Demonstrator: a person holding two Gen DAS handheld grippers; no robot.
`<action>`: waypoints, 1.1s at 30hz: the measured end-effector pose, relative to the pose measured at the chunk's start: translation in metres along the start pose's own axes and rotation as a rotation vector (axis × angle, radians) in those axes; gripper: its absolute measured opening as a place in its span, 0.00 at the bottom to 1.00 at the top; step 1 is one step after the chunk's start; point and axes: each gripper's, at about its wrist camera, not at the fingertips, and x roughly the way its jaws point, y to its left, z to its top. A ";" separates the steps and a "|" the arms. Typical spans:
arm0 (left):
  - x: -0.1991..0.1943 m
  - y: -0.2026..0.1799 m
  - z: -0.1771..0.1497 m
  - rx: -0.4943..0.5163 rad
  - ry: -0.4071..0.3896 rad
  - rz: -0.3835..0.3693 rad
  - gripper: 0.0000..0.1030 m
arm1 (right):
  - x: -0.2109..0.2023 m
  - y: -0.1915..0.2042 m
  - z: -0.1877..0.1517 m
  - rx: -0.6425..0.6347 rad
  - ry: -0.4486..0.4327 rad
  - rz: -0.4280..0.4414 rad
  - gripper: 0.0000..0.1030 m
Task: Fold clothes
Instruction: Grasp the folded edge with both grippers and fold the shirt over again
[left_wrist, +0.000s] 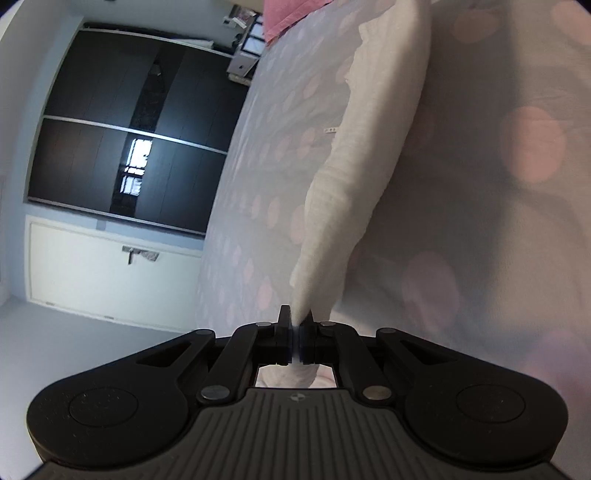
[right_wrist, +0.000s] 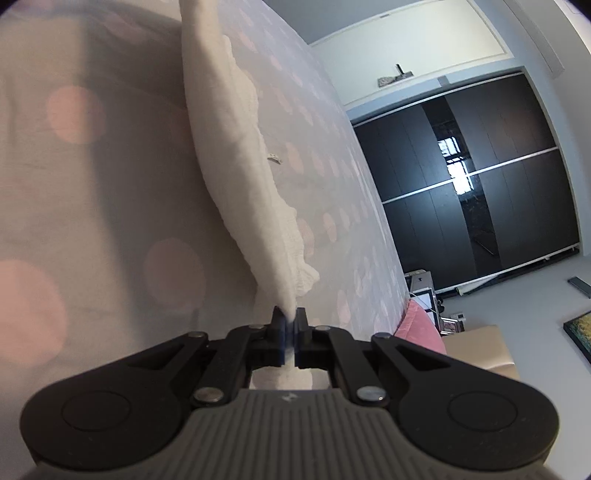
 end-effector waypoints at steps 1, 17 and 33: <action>-0.010 0.001 -0.002 0.013 -0.007 -0.016 0.01 | -0.010 -0.001 -0.001 -0.014 -0.009 0.018 0.04; -0.132 -0.032 -0.058 0.150 -0.054 -0.358 0.01 | -0.153 0.035 -0.029 -0.224 -0.052 0.310 0.04; -0.130 -0.117 -0.080 0.260 -0.024 -0.588 0.01 | -0.138 0.093 -0.048 -0.345 -0.012 0.492 0.04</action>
